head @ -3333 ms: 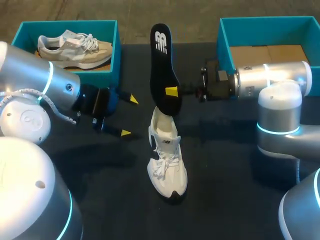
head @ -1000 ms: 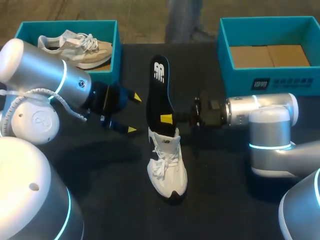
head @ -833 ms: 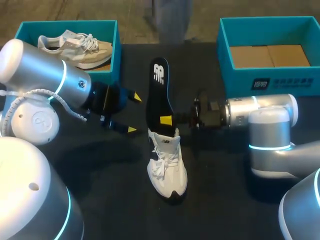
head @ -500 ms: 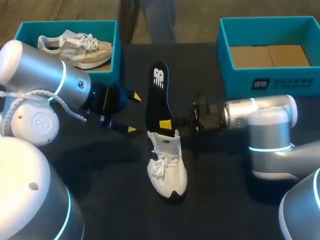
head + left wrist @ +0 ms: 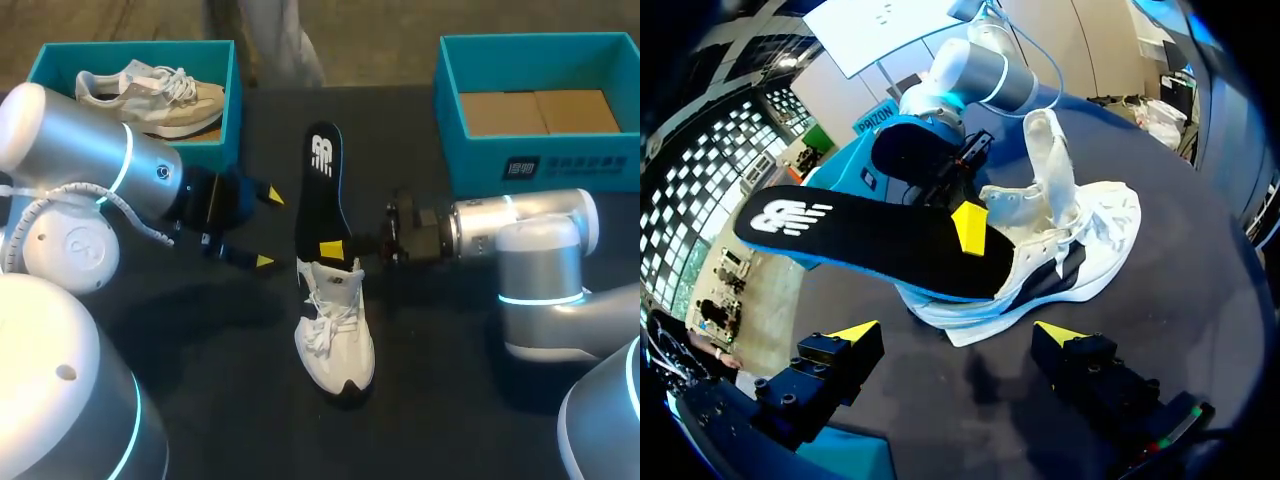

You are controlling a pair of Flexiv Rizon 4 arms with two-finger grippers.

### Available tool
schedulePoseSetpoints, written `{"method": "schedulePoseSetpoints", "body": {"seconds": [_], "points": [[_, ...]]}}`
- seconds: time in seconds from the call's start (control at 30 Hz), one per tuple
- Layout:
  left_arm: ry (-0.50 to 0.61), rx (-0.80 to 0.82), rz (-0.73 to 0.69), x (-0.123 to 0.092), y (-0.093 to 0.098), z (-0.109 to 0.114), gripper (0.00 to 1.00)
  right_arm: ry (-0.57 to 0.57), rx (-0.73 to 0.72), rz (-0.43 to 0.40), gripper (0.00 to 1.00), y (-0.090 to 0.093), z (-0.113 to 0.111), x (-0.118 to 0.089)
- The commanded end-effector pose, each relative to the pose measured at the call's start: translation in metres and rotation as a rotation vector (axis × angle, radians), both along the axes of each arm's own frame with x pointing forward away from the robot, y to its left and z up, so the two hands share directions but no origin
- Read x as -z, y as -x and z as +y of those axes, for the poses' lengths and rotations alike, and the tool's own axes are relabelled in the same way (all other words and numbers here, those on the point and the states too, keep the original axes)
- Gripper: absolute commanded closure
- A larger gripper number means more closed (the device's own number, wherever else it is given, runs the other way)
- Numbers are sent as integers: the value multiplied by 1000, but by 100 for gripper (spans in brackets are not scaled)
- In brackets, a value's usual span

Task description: Take the shoe out of the shoebox, open the shoe tongue, remove and reinsert the insole, then place the shoe into the shoebox

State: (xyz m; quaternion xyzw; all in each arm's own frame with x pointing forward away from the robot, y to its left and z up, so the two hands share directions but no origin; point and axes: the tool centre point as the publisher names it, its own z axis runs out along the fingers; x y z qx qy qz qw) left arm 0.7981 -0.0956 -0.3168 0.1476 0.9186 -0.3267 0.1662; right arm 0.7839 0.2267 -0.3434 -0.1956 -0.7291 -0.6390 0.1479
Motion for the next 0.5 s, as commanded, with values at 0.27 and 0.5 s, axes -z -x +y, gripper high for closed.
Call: {"method": "schedulePoseSetpoints", "body": {"seconds": [0.27, 0.5], "points": [[-13, -5, -4, 2, 0, 1, 0, 16, 3, -34, 83, -4, 4, -8], [-16, -2, -10, 2, 1, -1, 0, 24, 1, -54, 81, -12, 2, -17]]}}
